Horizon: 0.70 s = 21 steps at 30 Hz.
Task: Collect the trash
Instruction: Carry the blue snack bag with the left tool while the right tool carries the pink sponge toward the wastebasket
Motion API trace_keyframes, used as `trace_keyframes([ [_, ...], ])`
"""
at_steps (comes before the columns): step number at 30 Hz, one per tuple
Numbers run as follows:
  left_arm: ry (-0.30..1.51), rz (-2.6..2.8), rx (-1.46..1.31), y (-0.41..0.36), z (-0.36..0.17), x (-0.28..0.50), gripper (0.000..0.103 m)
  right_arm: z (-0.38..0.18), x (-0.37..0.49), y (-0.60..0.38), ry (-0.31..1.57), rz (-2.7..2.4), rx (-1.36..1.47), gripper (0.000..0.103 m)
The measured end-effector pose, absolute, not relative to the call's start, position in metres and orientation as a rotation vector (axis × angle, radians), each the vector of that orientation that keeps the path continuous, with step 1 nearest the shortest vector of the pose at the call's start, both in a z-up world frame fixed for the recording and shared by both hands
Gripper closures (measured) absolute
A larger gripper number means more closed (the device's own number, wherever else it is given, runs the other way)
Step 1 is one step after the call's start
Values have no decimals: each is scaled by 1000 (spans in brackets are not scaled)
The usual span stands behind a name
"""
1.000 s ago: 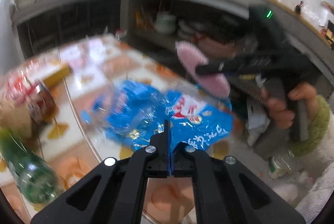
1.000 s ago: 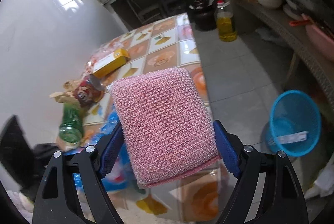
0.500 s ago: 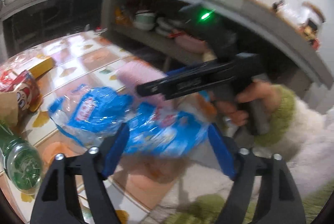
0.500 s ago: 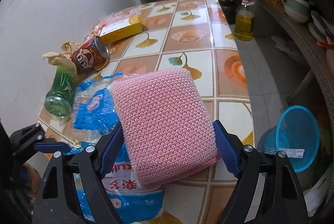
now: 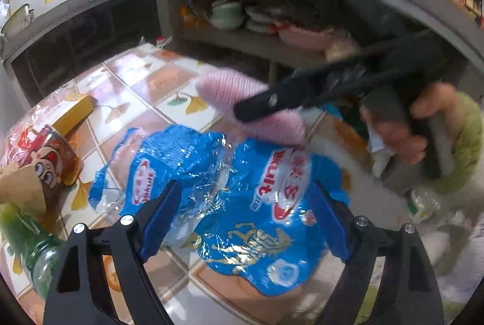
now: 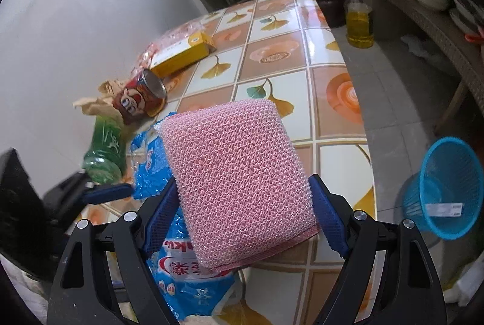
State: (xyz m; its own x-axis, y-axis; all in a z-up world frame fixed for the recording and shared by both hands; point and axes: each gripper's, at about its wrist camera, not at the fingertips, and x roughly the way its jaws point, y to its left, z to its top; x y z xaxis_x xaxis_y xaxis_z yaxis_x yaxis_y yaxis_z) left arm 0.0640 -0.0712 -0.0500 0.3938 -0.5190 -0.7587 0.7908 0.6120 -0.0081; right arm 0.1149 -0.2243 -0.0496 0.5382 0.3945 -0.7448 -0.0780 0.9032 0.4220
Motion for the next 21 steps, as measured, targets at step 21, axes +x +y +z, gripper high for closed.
trace_keyframes([
  [21,956,-844,405,-91,-76,96,34,-47,99,-263,905,246,451,24],
])
